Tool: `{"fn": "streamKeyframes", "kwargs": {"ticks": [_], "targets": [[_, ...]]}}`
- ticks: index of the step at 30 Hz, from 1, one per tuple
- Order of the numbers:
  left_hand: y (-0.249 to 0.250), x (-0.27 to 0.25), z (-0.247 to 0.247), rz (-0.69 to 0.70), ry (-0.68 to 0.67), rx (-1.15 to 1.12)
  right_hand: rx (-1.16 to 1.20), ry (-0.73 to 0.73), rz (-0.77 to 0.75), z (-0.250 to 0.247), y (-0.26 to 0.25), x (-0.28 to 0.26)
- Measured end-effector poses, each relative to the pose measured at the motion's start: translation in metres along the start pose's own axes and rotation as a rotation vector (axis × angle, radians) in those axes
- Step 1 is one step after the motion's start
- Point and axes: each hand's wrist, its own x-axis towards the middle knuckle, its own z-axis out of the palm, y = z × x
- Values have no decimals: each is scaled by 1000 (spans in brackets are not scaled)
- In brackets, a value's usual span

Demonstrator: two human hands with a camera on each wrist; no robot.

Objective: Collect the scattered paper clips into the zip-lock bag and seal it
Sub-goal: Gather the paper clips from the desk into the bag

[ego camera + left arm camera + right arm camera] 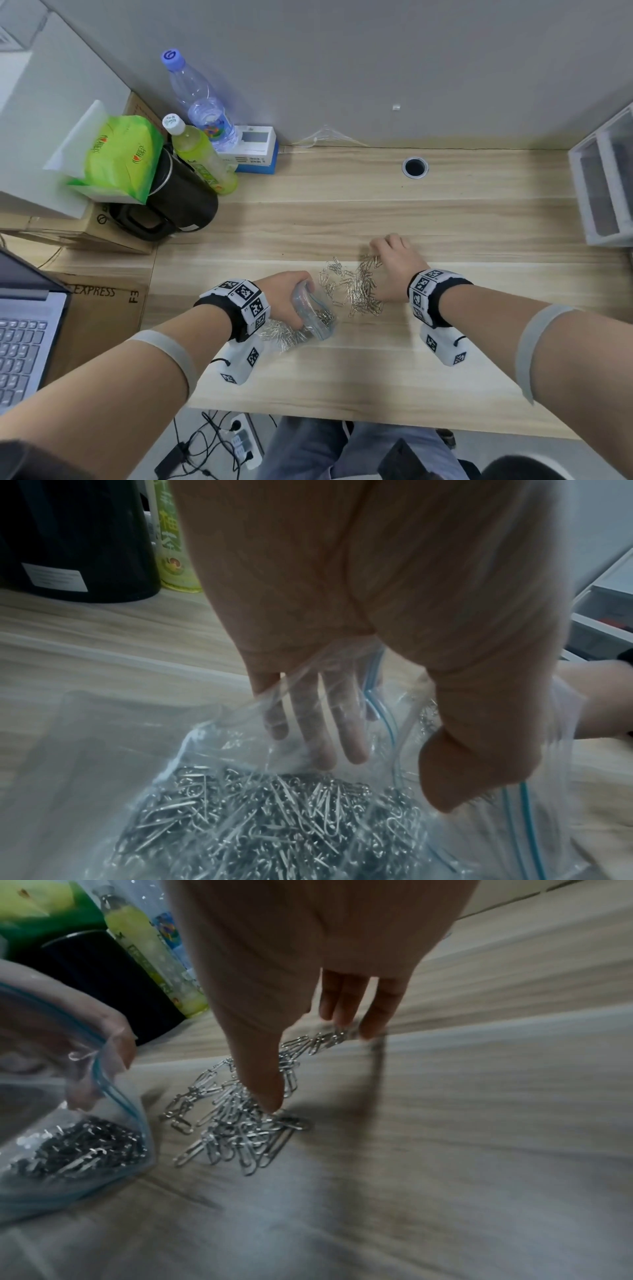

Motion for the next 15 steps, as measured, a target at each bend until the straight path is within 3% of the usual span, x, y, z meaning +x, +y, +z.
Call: {"fn": "streamKeyframes", "kwargs": {"ticks": [5, 15], "targets": [[-2, -1, 2, -2, -5, -17, -181, -89, -5, 2, 7, -3], [-7, 3, 6, 9, -4, -34, 57, -78, -61, 15, -14, 5]]}}
